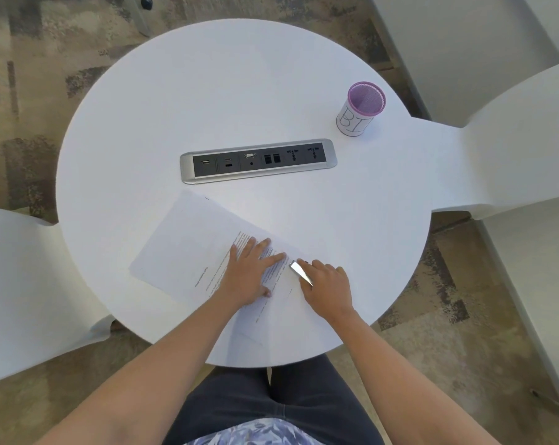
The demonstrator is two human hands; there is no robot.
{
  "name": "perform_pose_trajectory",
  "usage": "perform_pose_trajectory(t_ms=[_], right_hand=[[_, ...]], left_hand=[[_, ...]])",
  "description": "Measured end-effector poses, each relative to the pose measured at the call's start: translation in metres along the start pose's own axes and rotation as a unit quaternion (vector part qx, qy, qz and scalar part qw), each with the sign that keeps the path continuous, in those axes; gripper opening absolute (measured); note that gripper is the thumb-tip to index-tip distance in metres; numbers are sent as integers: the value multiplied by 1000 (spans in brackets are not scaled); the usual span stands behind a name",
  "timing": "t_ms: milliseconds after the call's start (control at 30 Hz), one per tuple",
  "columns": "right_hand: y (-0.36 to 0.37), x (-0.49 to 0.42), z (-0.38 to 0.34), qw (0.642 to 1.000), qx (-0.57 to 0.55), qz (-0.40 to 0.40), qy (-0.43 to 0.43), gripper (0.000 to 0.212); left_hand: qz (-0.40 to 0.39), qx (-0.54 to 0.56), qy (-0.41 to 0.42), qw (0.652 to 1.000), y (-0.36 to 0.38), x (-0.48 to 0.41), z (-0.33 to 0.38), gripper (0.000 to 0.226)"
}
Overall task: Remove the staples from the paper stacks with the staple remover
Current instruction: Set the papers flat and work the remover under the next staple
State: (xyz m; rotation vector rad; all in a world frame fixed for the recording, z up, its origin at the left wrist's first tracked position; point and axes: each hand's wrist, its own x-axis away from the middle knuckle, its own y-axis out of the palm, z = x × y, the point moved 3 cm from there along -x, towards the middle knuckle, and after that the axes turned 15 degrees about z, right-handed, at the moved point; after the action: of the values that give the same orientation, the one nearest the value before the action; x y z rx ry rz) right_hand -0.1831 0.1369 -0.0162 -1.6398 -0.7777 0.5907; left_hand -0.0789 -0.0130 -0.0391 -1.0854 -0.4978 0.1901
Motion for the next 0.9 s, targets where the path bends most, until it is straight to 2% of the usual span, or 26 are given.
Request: perform_pose_trajectory(t_ms=[100, 167, 300, 433, 567, 767, 900], right_hand=[[0, 10, 3, 1000, -3, -5, 14, 43], [1, 18, 4, 1000, -2, -17, 19, 45], [0, 31, 9, 997, -38, -27, 63, 38], [-3, 36, 23, 990, -76, 26, 116, 26], [-7, 39, 35, 988, -56, 60, 127, 20], [-7, 40, 41, 989, -38, 69, 123, 19], [-6, 40, 40, 987, -71, 76, 123, 26]], left_hand=[[28, 33, -83, 996, 15, 11, 6, 97], [23, 36, -104, 994, 25, 16, 10, 103], [8, 19, -56, 998, 36, 16, 16, 108], [-19, -3, 38, 999, 36, 8, 20, 108], [-38, -21, 110, 993, 32, -2, 22, 109], [-68, -17, 91, 993, 37, -5, 32, 114], [-48, 2, 72, 996, 38, -4, 34, 106]])
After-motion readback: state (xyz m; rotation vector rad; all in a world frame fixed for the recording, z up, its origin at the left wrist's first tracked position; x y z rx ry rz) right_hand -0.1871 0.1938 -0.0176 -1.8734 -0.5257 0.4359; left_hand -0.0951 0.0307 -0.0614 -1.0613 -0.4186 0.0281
